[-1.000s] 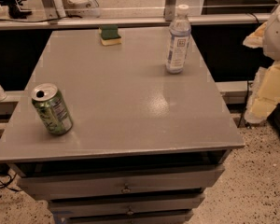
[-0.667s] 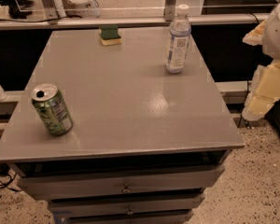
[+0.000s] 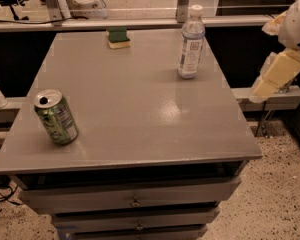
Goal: Knock blue plastic bottle over
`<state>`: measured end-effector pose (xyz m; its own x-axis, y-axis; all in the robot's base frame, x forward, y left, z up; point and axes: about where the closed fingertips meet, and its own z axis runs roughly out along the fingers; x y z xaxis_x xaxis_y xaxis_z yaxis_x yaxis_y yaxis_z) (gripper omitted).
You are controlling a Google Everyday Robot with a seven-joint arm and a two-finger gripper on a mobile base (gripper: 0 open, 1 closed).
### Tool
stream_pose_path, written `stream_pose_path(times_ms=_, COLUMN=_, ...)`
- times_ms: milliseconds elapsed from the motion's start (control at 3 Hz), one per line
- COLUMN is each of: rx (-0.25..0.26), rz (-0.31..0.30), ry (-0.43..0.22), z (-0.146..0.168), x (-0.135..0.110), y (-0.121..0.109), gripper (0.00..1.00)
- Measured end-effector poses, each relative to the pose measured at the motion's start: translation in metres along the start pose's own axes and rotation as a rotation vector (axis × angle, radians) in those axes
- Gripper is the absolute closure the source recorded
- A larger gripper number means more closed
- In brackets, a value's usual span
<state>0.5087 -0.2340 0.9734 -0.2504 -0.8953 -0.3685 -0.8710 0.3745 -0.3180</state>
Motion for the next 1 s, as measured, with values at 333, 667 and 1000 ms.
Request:
stream_pose_path(times_ms=333, rx=0.042, rz=0.079, ry=-0.12, z=0.022, x=-0.004, y=-0.049, gripper=0.0)
stream_pose_path(times_ms=667, rx=0.035, rz=0.158, ry=-0.271, z=0.051, x=-0.018, y=-0.087, gripper=0.0)
stream_pose_path(times_ms=1000, rx=0.014, rz=0.225, ry=-0.428, z=0.075, x=-0.036, y=-0.116, gripper=0.0)
